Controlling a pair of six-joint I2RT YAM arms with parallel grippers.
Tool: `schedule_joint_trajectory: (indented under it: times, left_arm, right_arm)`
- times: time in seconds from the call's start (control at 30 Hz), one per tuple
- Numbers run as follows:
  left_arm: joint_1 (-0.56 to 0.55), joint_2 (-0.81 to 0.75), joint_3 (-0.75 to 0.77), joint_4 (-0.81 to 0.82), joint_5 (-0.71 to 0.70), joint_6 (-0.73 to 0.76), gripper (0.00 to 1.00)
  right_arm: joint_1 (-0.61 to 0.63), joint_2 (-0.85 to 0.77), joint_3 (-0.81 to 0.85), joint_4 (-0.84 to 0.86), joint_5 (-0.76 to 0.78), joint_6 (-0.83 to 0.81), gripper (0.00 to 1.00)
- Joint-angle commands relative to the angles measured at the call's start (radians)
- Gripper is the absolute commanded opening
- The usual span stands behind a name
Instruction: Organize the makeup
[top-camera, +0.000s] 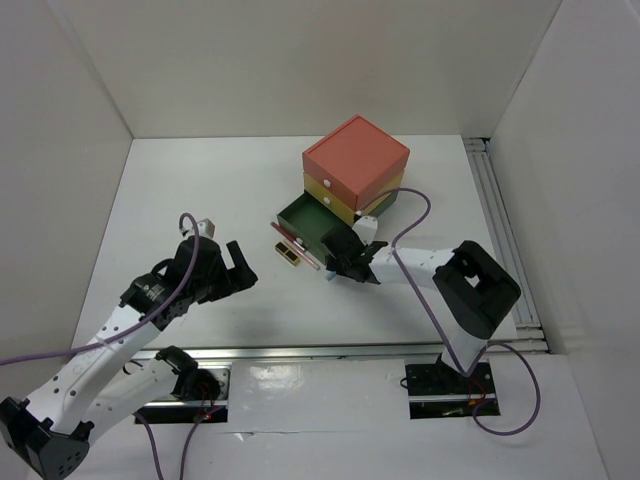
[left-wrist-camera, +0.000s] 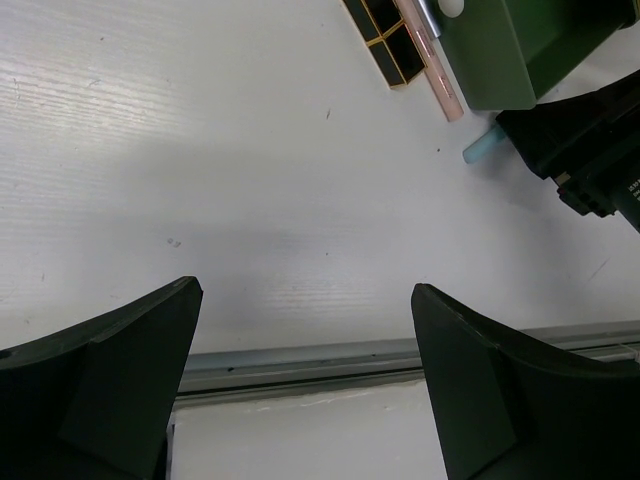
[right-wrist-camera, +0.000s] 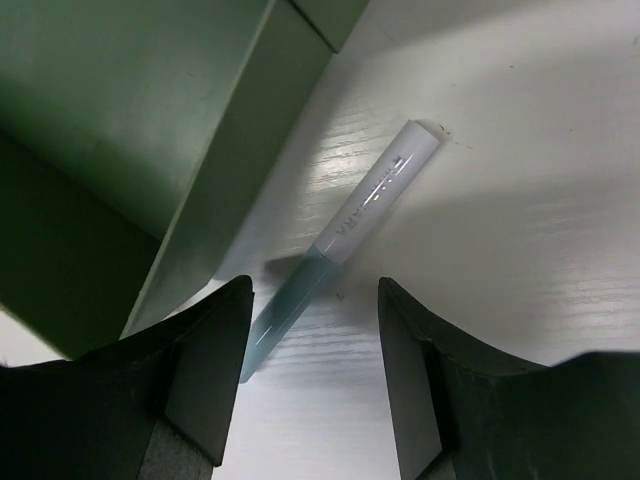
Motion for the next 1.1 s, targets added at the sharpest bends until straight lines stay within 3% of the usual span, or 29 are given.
schedule_joint_trajectory:
  times: [0.0, 0.37, 0.4, 0.5, 0.63, 0.67, 0.73, 0.77, 0.83, 0.87, 0.93, 0.97, 1.07]
  left_arm:
    - [-0.004, -0.013, 0.043, -0.009, 0.0, 0.016, 1.0]
    - [-0.004, -0.003, 0.061, -0.028, -0.018, 0.025, 1.0]
    - [-0.004, -0.003, 0.061, -0.028, -0.028, 0.025, 1.0]
    - [-0.004, 0.006, 0.061, -0.028, -0.028, 0.006, 1.0]
    - [-0.004, 0.017, 0.052, -0.028, -0.037, -0.017, 1.0]
    - [-0.004, 0.029, 0.052, -0.016, -0.037, -0.018, 1.0]
    - [-0.004, 0.052, 0.052, 0.0, -0.028, -0.027, 1.0]
    - [-0.004, 0.052, 0.052, 0.0, -0.028, -0.027, 1.0]
    - [-0.004, 0.081, 0.052, 0.009, -0.028, -0.036, 1.0]
    - [-0.004, 0.081, 0.052, 0.021, -0.028, -0.036, 1.0]
    - [-0.004, 0.099, 0.052, 0.021, -0.028, -0.05, 1.0]
    - [-0.004, 0.099, 0.043, 0.032, -0.028, -0.05, 1.0]
    - [-0.004, 0.118, 0.043, 0.043, -0.028, -0.076, 1.0]
  right_arm:
    - [-0.002, 0.01, 0.04, 0.022, 0.071, 0.044, 0.6]
    - [0.007, 0.067, 0.04, -0.067, 0.14, 0.133, 0.32]
    - [0.007, 0.067, 0.04, -0.09, 0.14, 0.133, 0.19]
    - [0.051, 0.024, 0.054, -0.207, 0.232, 0.153, 0.01]
    - [0.137, -0.074, 0.13, -0.357, 0.373, 0.069, 0.0]
    - [0.186, -0.115, 0.153, -0.308, 0.39, -0.2, 0.0]
    - [0.202, -0.148, 0.164, -0.27, 0.381, -0.272, 0.0]
    - [0.22, -0.165, 0.164, -0.216, 0.349, -0.506, 0.0]
    - [0.22, -0.202, 0.164, -0.101, 0.247, -0.652, 0.0]
    - [0.191, -0.202, 0.173, -0.069, 0.16, -0.823, 0.0]
    - [0.15, -0.213, 0.184, 0.006, -0.028, -0.942, 0.0]
    - [0.116, -0.196, 0.193, 0.037, -0.086, -1.061, 0.0]
    - [0.076, -0.121, 0.24, 0.103, -0.208, -1.217, 0.0]
